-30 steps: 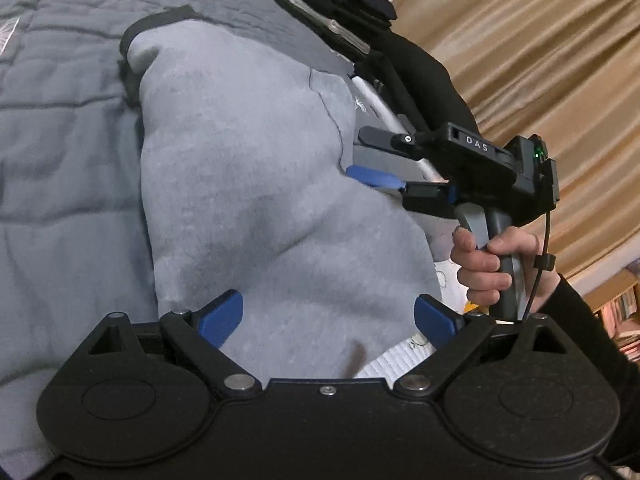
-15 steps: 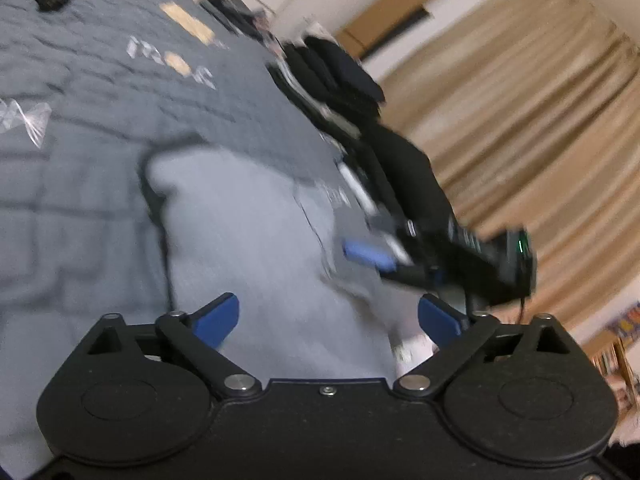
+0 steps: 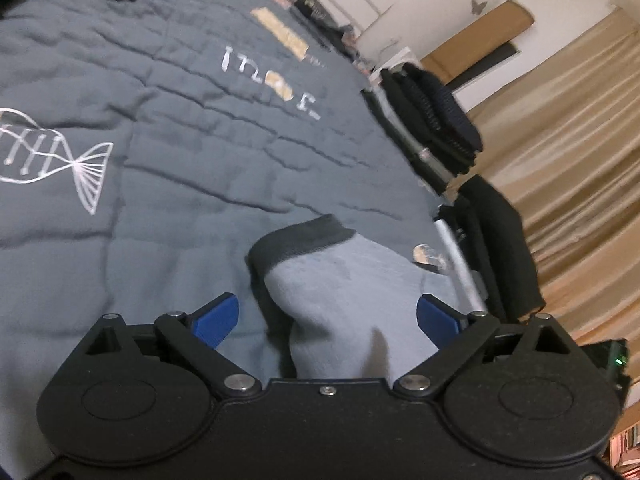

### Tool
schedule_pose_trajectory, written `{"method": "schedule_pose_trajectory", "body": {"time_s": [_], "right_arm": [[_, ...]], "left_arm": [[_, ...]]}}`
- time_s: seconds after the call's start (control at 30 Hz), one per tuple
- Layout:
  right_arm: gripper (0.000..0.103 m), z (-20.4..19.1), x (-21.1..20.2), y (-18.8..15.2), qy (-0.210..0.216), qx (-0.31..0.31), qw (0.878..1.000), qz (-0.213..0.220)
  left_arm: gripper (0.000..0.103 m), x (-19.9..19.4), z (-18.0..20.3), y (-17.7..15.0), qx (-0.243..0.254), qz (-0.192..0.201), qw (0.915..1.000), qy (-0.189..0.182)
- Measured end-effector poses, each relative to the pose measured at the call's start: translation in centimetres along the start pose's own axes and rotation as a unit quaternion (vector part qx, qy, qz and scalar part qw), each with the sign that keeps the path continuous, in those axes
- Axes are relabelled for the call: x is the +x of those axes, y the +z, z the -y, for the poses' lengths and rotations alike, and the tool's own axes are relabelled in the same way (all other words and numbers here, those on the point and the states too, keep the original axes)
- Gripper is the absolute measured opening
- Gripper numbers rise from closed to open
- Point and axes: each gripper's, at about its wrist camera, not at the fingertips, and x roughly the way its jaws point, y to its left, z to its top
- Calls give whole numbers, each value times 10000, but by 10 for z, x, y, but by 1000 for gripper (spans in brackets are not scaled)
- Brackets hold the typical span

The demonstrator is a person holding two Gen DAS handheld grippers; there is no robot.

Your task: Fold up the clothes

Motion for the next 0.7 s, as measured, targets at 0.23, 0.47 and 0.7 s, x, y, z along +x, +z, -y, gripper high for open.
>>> {"method": "schedule_pose_trajectory", "body": {"time_s": [0.23, 0.47, 0.7], "right_arm": [[66, 0, 6, -2, -34, -68, 10000, -58], [66, 0, 10, -3, -67, -101, 9999, -95], [66, 2, 10, -3, -80, -102, 9999, -72]], "left_arm": [[79, 35, -6, 13, -88, -382, 9991, -184], [10, 36, 9, 16, 598, 170, 9975, -321], [9, 13, 49, 14, 1858, 946, 9767, -501]]}}
